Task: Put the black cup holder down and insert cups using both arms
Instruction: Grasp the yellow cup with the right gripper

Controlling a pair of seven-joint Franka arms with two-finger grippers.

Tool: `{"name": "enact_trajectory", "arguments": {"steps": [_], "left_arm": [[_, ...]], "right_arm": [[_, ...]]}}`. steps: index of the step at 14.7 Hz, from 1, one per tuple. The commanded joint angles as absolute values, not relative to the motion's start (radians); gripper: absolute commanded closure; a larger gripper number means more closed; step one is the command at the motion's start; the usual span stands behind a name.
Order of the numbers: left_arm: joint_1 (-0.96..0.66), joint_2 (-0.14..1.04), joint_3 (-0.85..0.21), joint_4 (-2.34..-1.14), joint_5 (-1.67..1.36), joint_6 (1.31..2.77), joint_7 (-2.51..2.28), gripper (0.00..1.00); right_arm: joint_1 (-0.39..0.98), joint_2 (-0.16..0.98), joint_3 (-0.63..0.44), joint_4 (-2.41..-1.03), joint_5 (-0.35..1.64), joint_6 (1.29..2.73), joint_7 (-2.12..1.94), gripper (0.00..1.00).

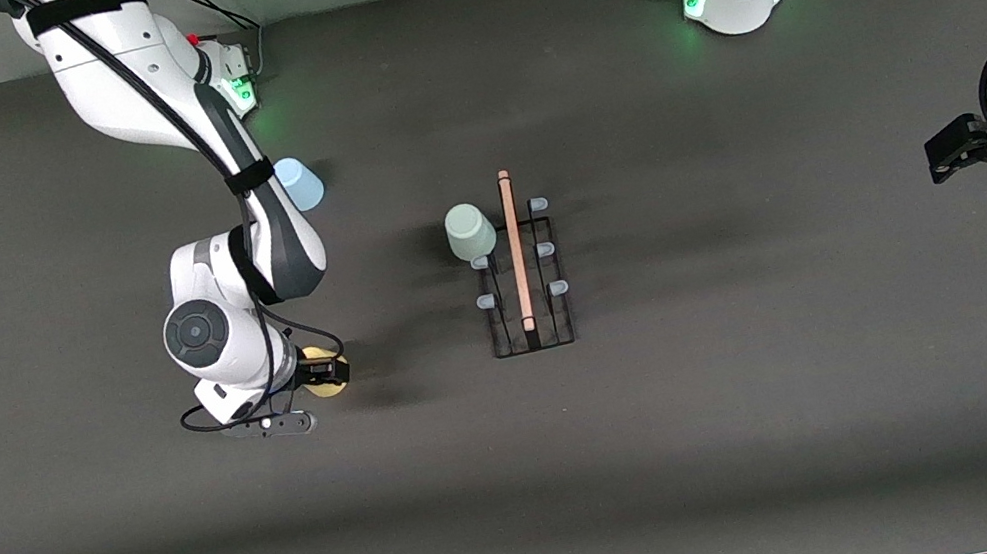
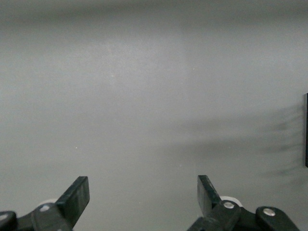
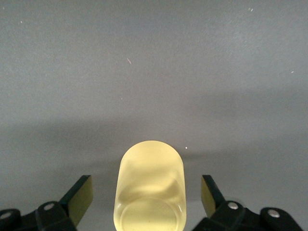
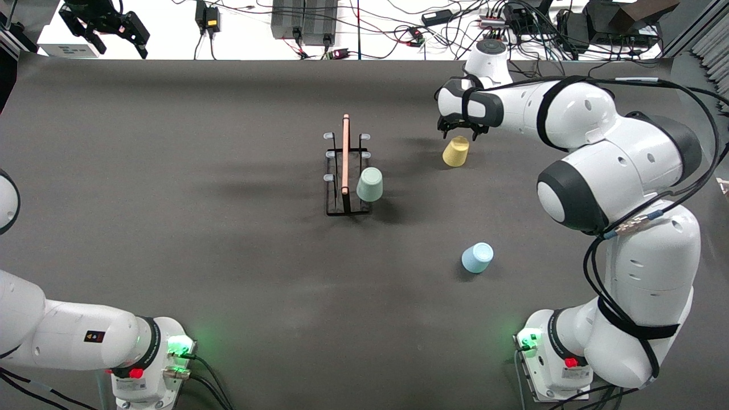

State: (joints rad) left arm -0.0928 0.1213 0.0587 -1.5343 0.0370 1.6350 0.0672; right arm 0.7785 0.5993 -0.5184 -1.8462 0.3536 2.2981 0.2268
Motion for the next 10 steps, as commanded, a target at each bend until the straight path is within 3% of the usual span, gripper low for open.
{"name": "enact_trajectory", "arguments": {"steps": [1, 7, 10], "left_arm": [[-0.107, 0.117, 0.061, -1.542, 0.051, 1.647, 0.048, 0.0], [-0.1, 0.123, 0.061, -1.54, 0.04, 1.655, 0.048, 0.0], [-0.106, 0.129, 0.061, -1.54, 0.041, 1.655, 0.048, 0.0]], "right_arm": [[0.779, 0.615, -0.515, -1.867, 0.394, 2.33, 0.184, 0.0], [0.779, 0.617, -0.509, -1.924, 0.399, 2.379, 0.184, 0.0], [0.787, 0.615, -0.508, -1.924, 0.495, 2.373, 0.154, 0.0]]}}
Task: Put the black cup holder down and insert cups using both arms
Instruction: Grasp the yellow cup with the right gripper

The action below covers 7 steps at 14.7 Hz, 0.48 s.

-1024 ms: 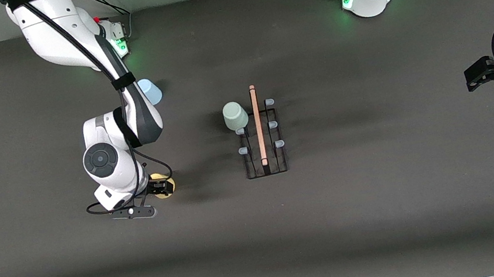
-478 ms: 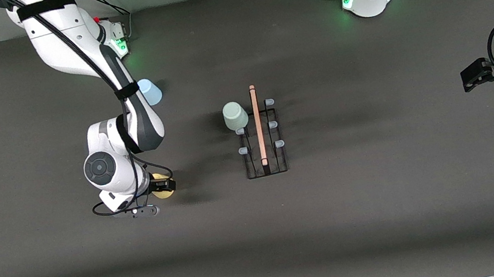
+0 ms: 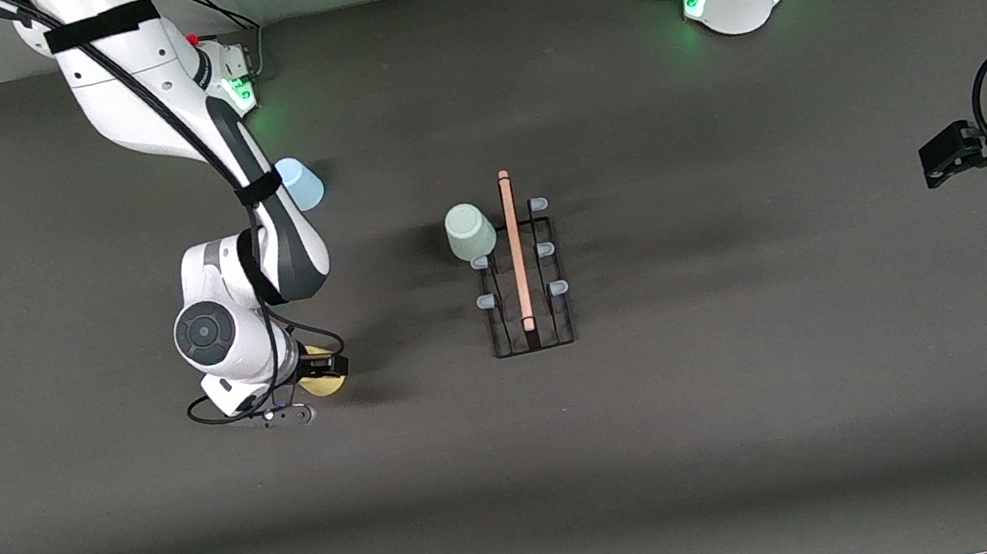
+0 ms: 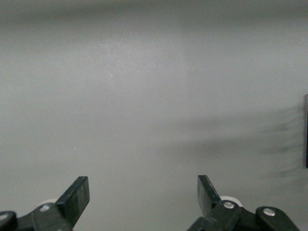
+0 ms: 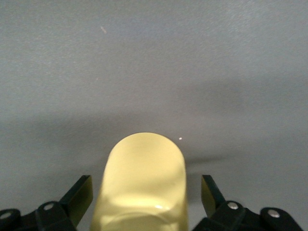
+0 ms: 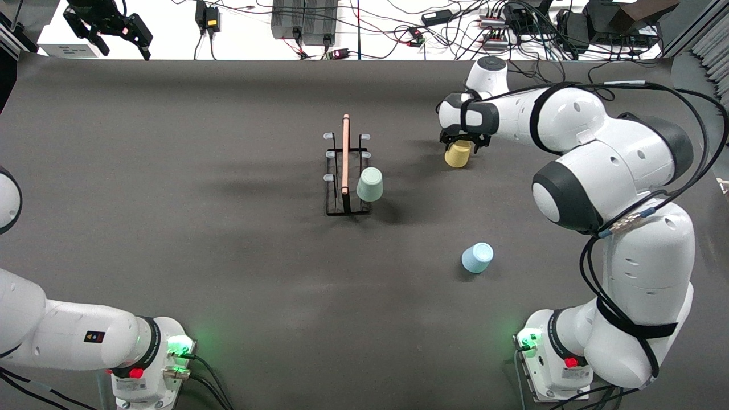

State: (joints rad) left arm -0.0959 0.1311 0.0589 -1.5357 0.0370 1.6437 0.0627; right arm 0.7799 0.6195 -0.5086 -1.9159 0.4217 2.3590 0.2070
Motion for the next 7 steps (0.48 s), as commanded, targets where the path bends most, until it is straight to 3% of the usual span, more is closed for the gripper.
{"name": "enact_trajectory", "arguments": {"steps": [1, 3, 6, 7], "left_arm": [[-0.106, 0.13, 0.061, -1.539, 0.041, 1.655, 0.048, 0.0], [-0.104, 0.13, 0.061, -1.54, 0.043, 1.655, 0.048, 0.0], [-0.104, 0.133, 0.061, -1.534, 0.052, 1.657, 0.048, 0.0], [-0.104, 0.133, 0.061, -1.531, 0.052, 1.657, 0.048, 0.0]], "right_arm": [[0.787, 0.615, -0.508, -1.925, 0.509, 2.372, 0.143, 0.0], [0.788, 0.617, -0.508, -1.93, 0.511, 2.372, 0.14, 0.05], [0.787, 0.604, -0.509, -1.93, 0.511, 2.358, 0.14, 0.7], [0.787, 0.595, -0.509, -1.93, 0.511, 2.347, 0.141, 0.86]]}}
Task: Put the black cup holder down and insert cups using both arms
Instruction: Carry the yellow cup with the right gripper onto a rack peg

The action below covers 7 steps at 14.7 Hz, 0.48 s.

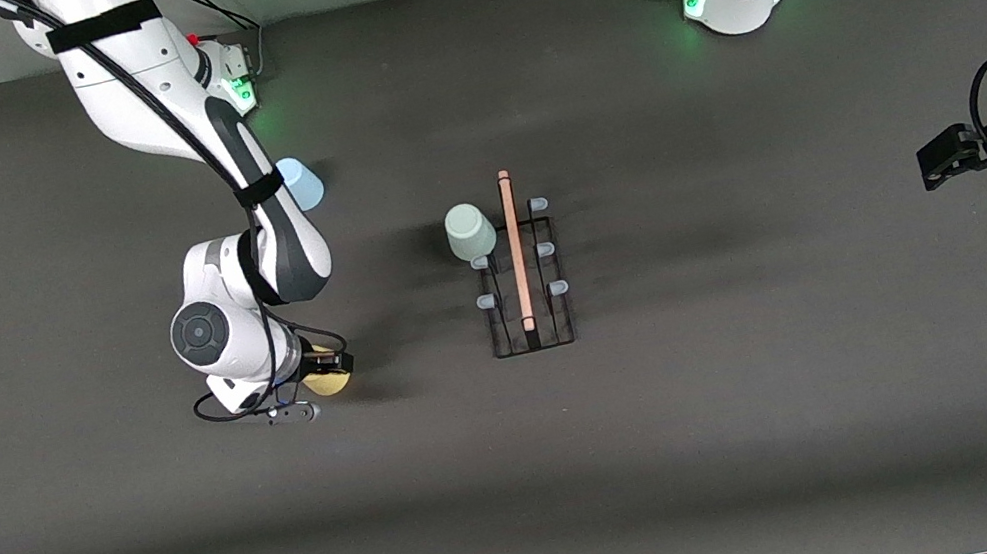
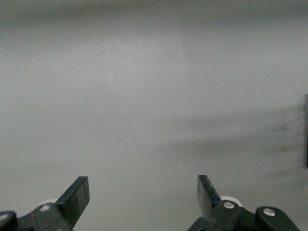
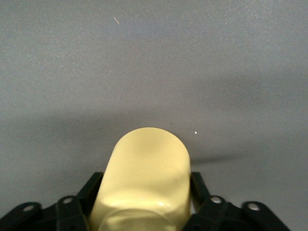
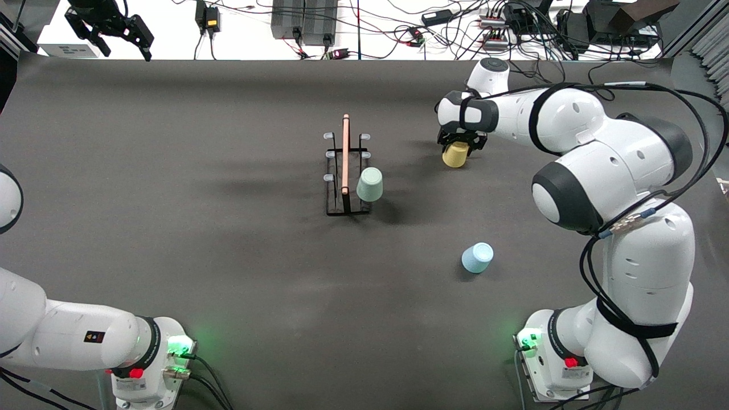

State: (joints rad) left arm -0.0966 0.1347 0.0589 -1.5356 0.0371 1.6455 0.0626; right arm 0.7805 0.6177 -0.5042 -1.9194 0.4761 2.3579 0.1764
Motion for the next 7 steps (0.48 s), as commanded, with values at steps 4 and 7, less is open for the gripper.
{"name": "enact_trajectory", "arguments": {"steps": [4, 7], "left_arm": [[-0.1, 0.135, 0.061, -1.531, 0.04, 1.666, 0.051, 0.0], [-0.097, 0.137, 0.061, -1.525, 0.038, 1.684, 0.052, 0.0]], "right_arm": [[0.79, 0.493, -0.515, -1.925, 0.511, 2.254, 0.208, 1.0], [0.793, 0.393, -0.517, -1.908, 0.511, 2.189, 0.314, 1.0]]}}
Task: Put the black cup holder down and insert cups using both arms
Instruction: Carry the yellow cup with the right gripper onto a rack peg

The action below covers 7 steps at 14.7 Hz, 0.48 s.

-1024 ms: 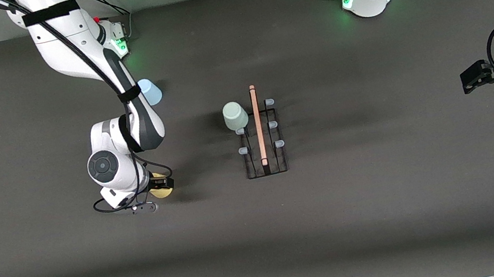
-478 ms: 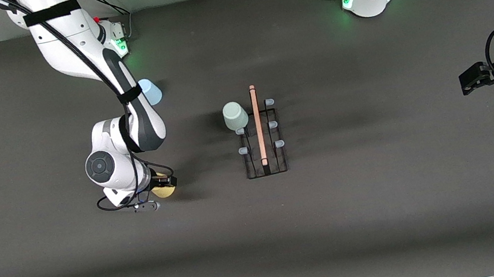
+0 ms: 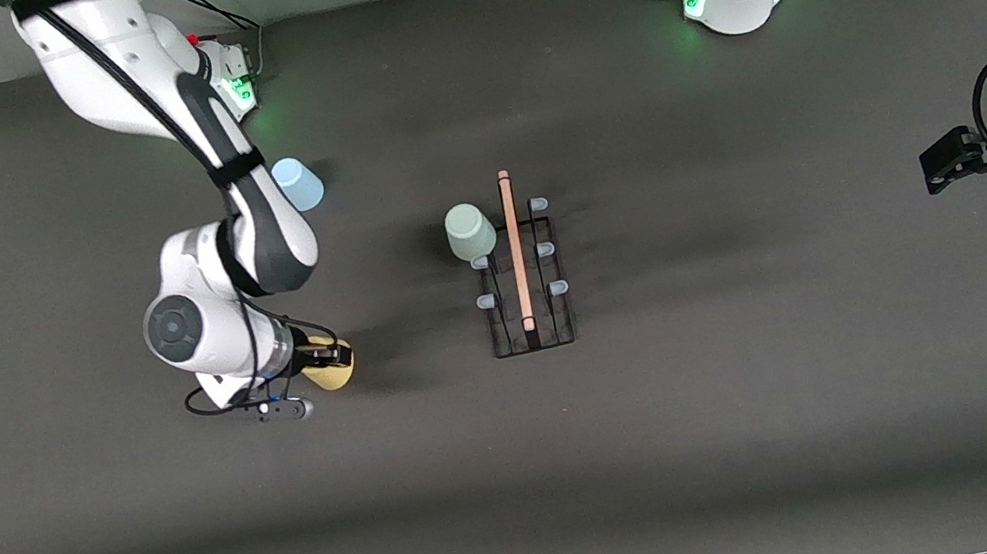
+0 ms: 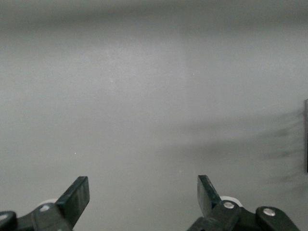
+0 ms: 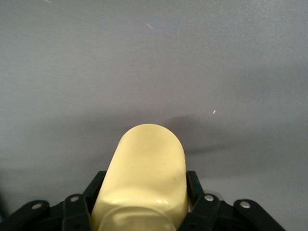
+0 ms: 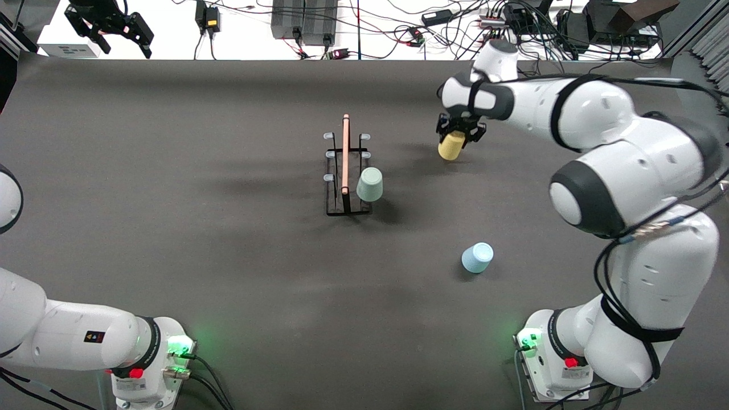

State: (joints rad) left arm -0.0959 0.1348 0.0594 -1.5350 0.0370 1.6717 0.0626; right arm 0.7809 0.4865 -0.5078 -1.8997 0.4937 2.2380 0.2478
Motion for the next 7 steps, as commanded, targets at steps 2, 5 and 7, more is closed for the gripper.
{"name": "enact_trajectory", "arguments": {"steps": [2, 5, 7], "left_arm": [[-0.089, 0.137, 0.067, -1.51, -0.001, 1.684, 0.07, 0.0], [-0.069, 0.129, 0.068, -1.517, -0.02, 1.68, 0.112, 0.01], [-0.071, 0.126, 0.067, -1.517, -0.012, 1.672, 0.104, 0.01]], "right_arm": [[0.811, 0.374, -0.517, -1.861, 0.509, 2.131, 0.377, 1.0], [0.834, 0.388, -0.509, -1.752, 0.508, 2.088, 0.524, 1.0], [0.873, 0.411, -0.509, -1.705, 0.508, 2.088, 0.602, 1.0]]}}
